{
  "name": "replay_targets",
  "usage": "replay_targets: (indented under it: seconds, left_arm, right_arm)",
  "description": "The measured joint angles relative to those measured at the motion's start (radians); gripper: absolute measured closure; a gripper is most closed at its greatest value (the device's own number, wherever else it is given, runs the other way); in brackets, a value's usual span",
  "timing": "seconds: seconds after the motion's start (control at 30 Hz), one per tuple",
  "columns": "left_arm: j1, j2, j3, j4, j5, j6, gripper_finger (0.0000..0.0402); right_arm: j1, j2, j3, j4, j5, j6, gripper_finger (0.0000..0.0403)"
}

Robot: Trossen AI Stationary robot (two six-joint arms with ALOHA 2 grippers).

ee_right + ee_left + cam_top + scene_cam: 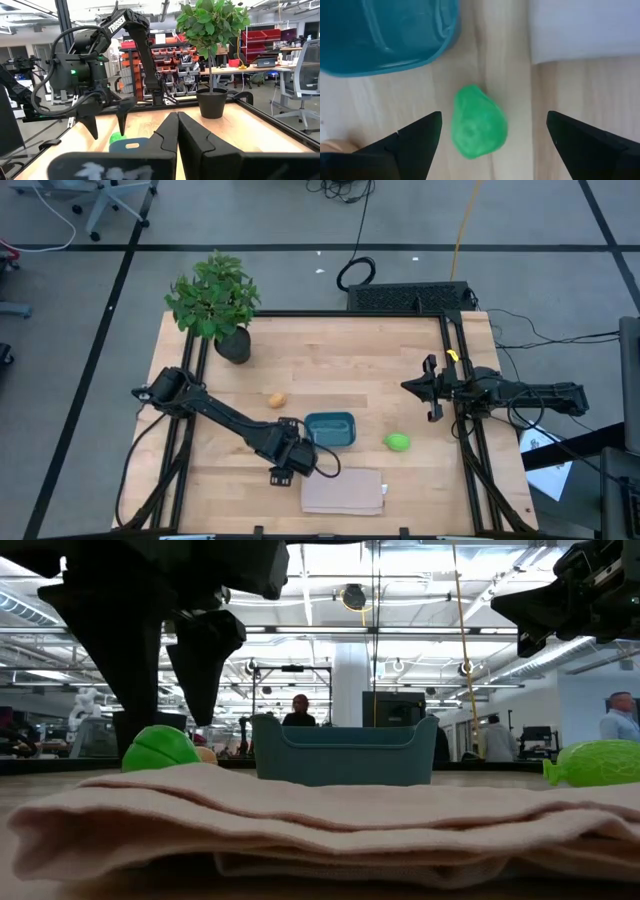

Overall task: Pick and placing Produce into tupperware
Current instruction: Put the green pear into the blue bin

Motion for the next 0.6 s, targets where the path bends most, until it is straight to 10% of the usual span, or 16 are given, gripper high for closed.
replay_targets:
  seconds: [0.6]
  left_arm:
    - [-0.014,0.079,0.000,-0.021,-0.058,0.023,0.0039]
  right_arm:
    - [0.000,0.007,0.000,-0.003,0.000,0.000,0.0403]
